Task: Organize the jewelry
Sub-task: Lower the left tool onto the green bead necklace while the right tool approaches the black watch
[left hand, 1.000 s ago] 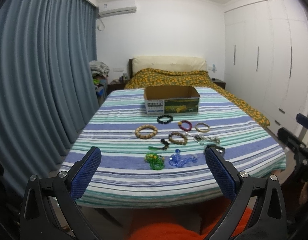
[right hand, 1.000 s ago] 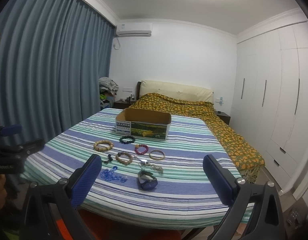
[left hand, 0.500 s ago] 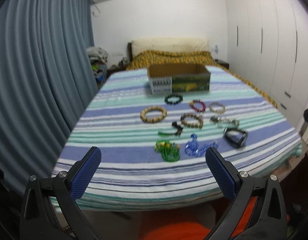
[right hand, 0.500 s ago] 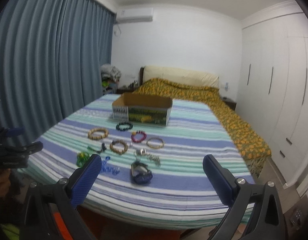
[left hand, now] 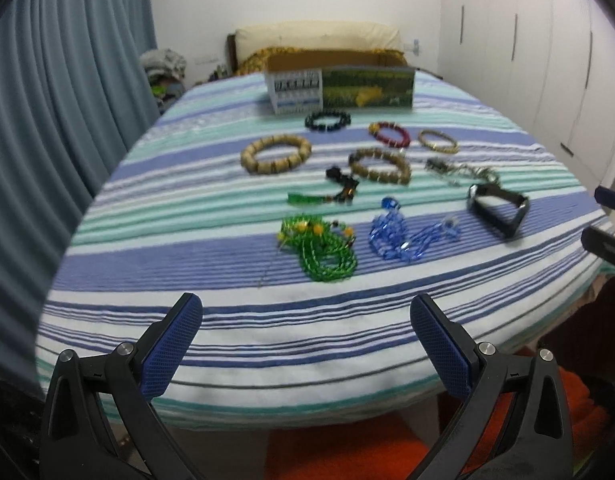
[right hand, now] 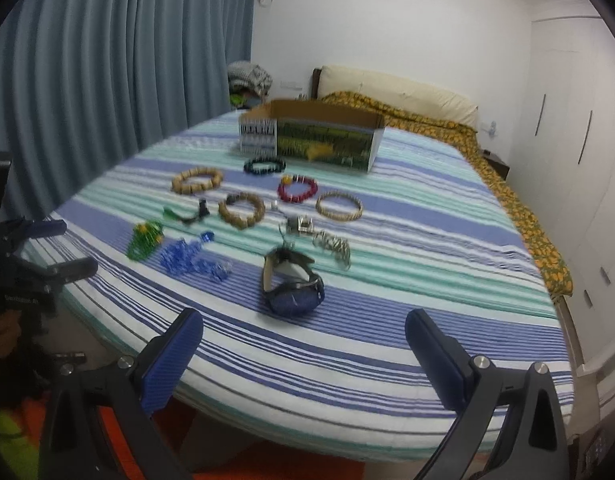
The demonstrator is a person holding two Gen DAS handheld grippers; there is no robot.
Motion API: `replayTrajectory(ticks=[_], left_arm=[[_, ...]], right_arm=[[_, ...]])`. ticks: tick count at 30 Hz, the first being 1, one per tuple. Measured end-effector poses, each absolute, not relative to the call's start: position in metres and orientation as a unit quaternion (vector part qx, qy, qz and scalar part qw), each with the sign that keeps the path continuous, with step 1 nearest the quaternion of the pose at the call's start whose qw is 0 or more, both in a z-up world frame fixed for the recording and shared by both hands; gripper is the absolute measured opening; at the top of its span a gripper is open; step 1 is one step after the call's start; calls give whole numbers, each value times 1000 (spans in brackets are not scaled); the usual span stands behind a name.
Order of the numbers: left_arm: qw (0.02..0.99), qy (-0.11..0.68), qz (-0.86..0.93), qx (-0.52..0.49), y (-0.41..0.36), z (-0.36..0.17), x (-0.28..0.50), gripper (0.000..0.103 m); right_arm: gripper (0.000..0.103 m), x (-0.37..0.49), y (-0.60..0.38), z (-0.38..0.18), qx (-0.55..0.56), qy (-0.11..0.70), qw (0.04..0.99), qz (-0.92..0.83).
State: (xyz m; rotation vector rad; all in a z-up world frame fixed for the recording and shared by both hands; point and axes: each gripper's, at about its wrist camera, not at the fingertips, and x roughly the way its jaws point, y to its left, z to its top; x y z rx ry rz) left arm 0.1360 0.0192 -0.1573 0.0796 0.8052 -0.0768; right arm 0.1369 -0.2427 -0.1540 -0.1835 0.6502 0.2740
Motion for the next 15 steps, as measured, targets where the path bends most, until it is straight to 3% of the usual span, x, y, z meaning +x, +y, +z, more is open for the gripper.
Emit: replayTrajectory(ticks=[8, 15], left_arm=[[901, 432, -29, 18, 28, -194, 160, 103], [911, 411, -24, 7, 29, -197, 160, 103]], right_arm=[[103, 177, -232, -204, -89, 343, 925, 140], [103, 183, -231, -222, -66, 345, 926, 138]])
